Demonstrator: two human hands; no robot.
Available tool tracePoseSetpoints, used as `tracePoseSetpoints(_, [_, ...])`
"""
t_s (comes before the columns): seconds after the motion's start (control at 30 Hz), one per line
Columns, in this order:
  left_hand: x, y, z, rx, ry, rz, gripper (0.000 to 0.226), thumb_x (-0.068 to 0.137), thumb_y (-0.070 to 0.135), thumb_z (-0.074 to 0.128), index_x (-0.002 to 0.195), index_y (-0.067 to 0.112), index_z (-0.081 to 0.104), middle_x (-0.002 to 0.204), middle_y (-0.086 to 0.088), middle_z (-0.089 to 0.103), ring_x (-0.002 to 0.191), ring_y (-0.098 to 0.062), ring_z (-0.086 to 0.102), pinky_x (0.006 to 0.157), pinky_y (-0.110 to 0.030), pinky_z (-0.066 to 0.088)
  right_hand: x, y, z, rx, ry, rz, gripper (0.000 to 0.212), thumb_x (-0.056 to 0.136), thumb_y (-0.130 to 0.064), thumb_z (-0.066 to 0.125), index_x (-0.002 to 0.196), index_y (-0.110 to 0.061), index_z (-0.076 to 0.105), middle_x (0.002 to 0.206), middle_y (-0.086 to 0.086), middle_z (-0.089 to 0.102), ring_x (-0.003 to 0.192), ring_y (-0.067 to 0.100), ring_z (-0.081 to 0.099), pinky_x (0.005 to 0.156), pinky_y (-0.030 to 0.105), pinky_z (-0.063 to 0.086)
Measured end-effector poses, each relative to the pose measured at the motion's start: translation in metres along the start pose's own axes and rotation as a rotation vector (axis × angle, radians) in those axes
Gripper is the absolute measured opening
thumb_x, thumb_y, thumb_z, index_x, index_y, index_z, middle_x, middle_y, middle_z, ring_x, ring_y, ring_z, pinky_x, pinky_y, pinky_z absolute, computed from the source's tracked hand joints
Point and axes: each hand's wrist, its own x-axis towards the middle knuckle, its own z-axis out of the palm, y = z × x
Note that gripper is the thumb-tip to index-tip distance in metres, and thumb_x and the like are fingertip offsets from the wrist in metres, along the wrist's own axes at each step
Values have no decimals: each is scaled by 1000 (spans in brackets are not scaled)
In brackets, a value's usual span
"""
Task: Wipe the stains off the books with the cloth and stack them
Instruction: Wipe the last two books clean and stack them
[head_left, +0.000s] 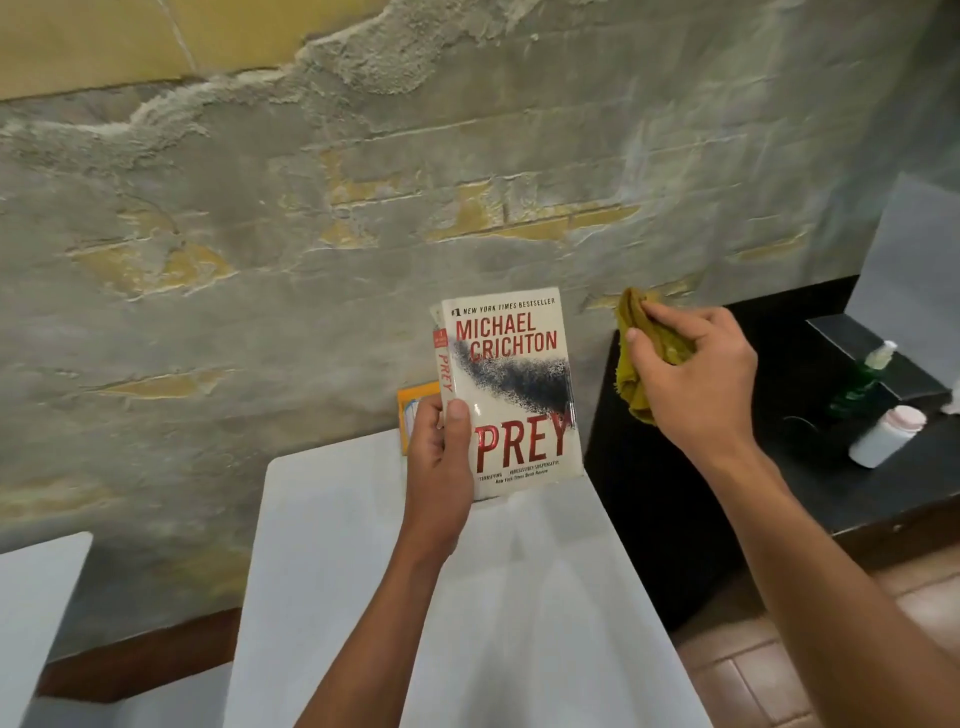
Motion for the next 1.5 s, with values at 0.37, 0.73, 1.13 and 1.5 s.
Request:
tracePoseSetpoints(0.37, [26, -12, 67, 33, 101, -11, 18, 106, 35, 41, 98, 22, 51, 82, 7, 75, 76, -14, 74, 64, -40, 62, 34, 55, -4, 45, -127, 21, 41, 89, -24, 74, 128, -18, 65, 111, -7, 52, 100, 7, 56, 86, 12, 48])
tracePoseSetpoints(0.73, [38, -26, 104, 38, 100, -84, 16, 105, 36, 44, 108, 22, 52, 88, 6, 77, 81, -15, 76, 57, -28, 58, 46, 68, -11, 130, -44, -231, 56, 88, -17, 75, 139, -8, 55, 114, 4, 54, 102, 10, 55, 84, 4, 45])
tracePoseSetpoints(1.13, [68, -26, 138, -214, 208, -85, 34, 106, 35, 45, 125, 7, 51, 94, 2, 74, 89, -13, 71, 69, -28, 58, 35, 42, 12, 150, -563, -59, 110, 84, -29, 79, 158, -31, -1, 132, -3, 57, 118, 10, 58, 98, 32, 54])
tracePoseSetpoints(1.5, [79, -53, 121, -293, 219, -188, 30, 106, 37, 43, 125, 15, 52, 93, 4, 78, 89, -16, 75, 69, -32, 61, 3, 67, 3, 88, -856, 69, 104, 83, -33, 78, 154, -47, 4, 134, -25, 49, 120, 2, 53, 96, 23, 51])
